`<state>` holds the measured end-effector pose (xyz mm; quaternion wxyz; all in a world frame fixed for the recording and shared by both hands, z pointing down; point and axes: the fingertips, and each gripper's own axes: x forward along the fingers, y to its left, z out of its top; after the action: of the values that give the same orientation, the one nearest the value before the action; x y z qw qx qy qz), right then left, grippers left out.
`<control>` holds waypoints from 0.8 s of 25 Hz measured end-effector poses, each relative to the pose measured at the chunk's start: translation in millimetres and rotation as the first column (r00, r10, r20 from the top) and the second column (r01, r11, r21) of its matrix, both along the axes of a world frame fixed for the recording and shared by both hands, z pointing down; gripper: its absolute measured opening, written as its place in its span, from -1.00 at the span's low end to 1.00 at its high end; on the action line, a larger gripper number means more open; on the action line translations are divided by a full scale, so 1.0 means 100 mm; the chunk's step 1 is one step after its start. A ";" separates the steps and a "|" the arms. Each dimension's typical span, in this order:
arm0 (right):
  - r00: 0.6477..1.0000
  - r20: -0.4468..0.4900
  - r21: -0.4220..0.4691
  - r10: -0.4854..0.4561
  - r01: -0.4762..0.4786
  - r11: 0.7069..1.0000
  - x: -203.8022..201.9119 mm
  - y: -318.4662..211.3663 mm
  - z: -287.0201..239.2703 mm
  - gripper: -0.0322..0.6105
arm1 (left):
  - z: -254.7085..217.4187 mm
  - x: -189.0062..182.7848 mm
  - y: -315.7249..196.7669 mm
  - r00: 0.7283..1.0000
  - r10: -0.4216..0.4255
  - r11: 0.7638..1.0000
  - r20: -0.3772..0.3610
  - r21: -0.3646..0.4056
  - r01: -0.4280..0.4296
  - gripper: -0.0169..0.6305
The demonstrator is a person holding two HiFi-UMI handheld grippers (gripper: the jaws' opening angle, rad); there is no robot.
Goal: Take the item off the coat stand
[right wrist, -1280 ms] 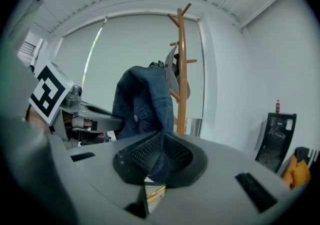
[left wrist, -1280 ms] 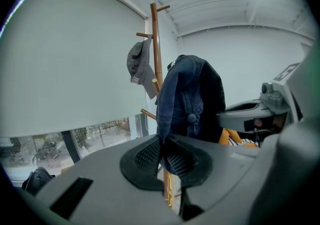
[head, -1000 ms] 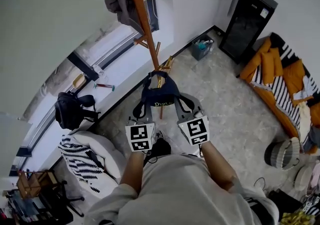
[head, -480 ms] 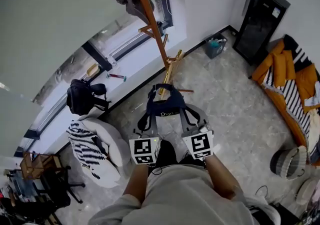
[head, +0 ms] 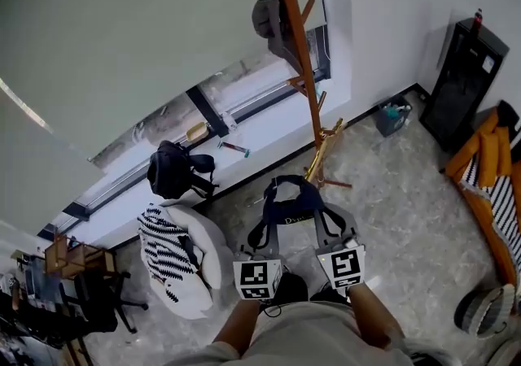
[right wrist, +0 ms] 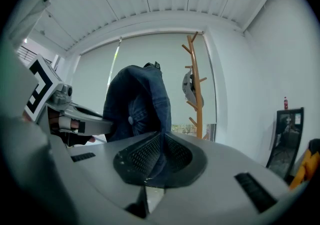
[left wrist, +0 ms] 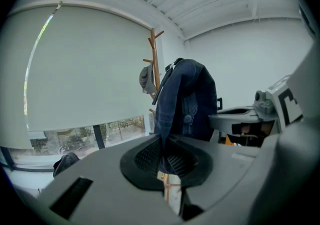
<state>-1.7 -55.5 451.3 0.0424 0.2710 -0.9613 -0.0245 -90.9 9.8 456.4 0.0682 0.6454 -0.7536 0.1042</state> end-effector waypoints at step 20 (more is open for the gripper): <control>0.993 -0.065 0.008 -0.103 0.104 0.995 -1.03 0.21 0.01 -0.86 | 0.13 -0.95 0.26 0.995 -0.079 0.997 -0.060 -0.013 0.078 -0.89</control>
<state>-104.4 -34.1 452.8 0.0704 0.2200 -0.9721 -0.0407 -185.7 36.3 469.1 0.0984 0.6177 -0.7754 0.0860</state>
